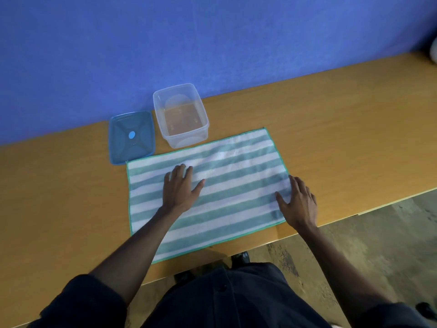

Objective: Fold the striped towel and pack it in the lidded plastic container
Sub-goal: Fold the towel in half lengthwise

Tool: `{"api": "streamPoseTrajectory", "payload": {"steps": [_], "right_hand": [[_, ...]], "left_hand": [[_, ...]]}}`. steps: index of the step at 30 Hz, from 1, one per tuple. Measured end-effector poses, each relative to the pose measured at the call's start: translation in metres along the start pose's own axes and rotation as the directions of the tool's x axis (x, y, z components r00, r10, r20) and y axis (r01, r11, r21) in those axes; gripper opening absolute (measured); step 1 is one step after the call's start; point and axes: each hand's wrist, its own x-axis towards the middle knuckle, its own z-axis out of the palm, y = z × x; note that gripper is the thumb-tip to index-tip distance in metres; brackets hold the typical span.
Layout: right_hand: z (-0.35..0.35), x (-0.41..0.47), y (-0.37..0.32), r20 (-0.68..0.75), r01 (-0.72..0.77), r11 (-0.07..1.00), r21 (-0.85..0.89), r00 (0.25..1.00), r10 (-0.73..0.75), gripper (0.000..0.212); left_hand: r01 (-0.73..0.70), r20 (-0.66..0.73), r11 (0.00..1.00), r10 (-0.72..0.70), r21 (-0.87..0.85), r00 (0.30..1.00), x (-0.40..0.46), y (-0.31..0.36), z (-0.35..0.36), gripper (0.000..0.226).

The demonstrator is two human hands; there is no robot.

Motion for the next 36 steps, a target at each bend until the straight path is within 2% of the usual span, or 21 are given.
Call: {"api": "streamPoseTrajectory", "payload": {"steps": [2,5,8,11,14,17,20,24,27,31,33,36], "right_hand": [[-0.003,0.001,0.001,-0.048,-0.140,0.990,-0.030,0.989,0.138,0.066],[-0.006,0.006,0.004,-0.013,-0.252,0.963,-0.101,0.968,0.252,0.063],[-0.006,0.010,0.007,0.069,-0.282,0.959,-0.013,0.957,0.282,0.053],[-0.008,0.015,0.008,0.106,-0.290,0.951,0.109,0.954,0.279,0.044],[-0.011,0.017,0.006,0.079,-0.251,0.945,0.211,0.968,0.240,0.031],[-0.019,0.015,0.002,0.042,-0.159,0.947,0.279,0.987,0.153,0.018],[-0.032,0.011,-0.003,0.007,0.018,0.946,0.323,1.000,-0.021,0.020],[-0.049,0.007,-0.015,0.007,0.201,0.921,0.334,0.976,-0.216,0.028],[-0.056,0.005,-0.022,0.011,0.230,0.918,0.323,0.969,-0.247,0.029],[-0.059,0.002,-0.032,0.022,0.200,0.901,0.385,0.974,-0.225,0.028],[-0.059,0.001,-0.037,0.039,0.169,0.890,0.425,0.978,-0.204,0.027],[-0.058,-0.003,-0.047,0.091,0.153,0.880,0.450,0.972,-0.216,0.025]], "left_hand": [[-0.066,0.043,0.997,0.068,-0.041,0.997,0.016,0.021,-0.004,0.052],[-0.059,0.095,0.985,0.075,-0.164,0.993,0.039,0.062,-0.005,0.039],[-0.060,0.139,0.970,0.095,-0.235,0.986,0.060,0.106,-0.002,0.034],[-0.136,0.110,0.966,0.164,-0.220,0.980,0.076,0.148,0.005,0.035],[-0.183,0.059,0.963,0.198,-0.199,0.978,0.088,0.180,0.013,0.039],[-0.129,0.066,0.970,0.145,-0.205,0.987,0.101,0.201,0.019,0.052],[-0.002,0.107,0.972,0.028,-0.236,0.994,0.118,0.213,0.021,0.062],[0.063,0.181,0.972,-0.022,-0.224,0.983,0.140,0.223,0.018,0.057],[0.116,0.244,0.958,-0.050,-0.262,0.968,0.154,0.225,0.014,0.038],[0.261,0.269,0.850,-0.148,-0.457,0.952,0.173,0.210,0.005,0.007],[0.260,0.253,0.803,-0.141,-0.536,0.957,0.180,0.194,0.004,0.025],[0.230,0.207,0.734,-0.124,-0.638,0.970,0.172,0.165,-0.001,0.025]]}}
